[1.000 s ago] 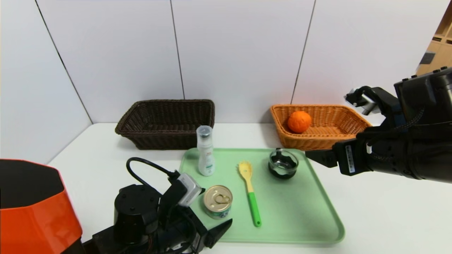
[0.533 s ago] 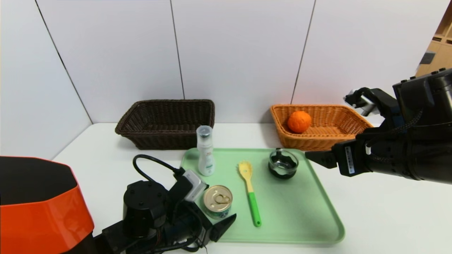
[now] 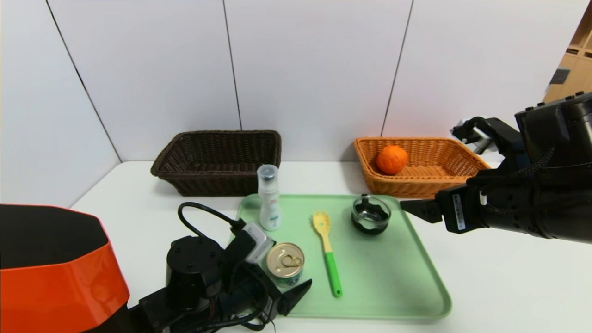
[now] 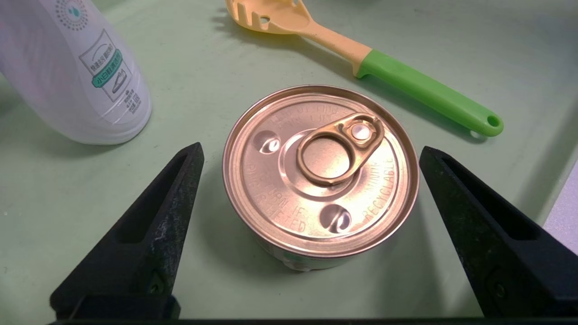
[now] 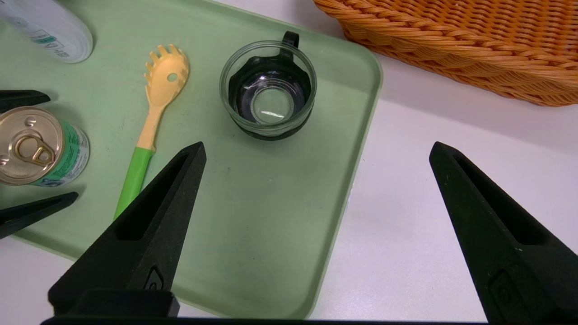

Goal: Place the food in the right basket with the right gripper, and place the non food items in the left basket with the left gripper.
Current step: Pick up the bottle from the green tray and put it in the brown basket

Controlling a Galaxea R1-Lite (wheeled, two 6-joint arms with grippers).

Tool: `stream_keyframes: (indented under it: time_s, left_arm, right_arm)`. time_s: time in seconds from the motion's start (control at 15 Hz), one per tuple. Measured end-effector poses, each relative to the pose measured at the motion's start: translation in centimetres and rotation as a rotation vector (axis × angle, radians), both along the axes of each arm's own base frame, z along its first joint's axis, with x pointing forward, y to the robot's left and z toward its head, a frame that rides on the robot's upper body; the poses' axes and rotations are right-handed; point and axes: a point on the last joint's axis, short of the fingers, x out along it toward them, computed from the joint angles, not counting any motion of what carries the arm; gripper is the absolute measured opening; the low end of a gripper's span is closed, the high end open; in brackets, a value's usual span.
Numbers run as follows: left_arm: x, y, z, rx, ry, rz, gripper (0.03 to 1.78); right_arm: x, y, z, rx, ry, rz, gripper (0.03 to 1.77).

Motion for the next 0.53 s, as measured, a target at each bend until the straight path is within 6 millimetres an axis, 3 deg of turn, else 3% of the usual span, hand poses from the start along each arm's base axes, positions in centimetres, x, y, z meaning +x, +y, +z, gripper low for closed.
stream_keyframes:
  time_s: [0.53]
  left_arm:
    - [-0.54,0.49,0.68,0.018,0.014,0.004,1.69]
  right_arm:
    - [-0.08,0.02,-0.02,0.001,0.002,0.004,1.71]
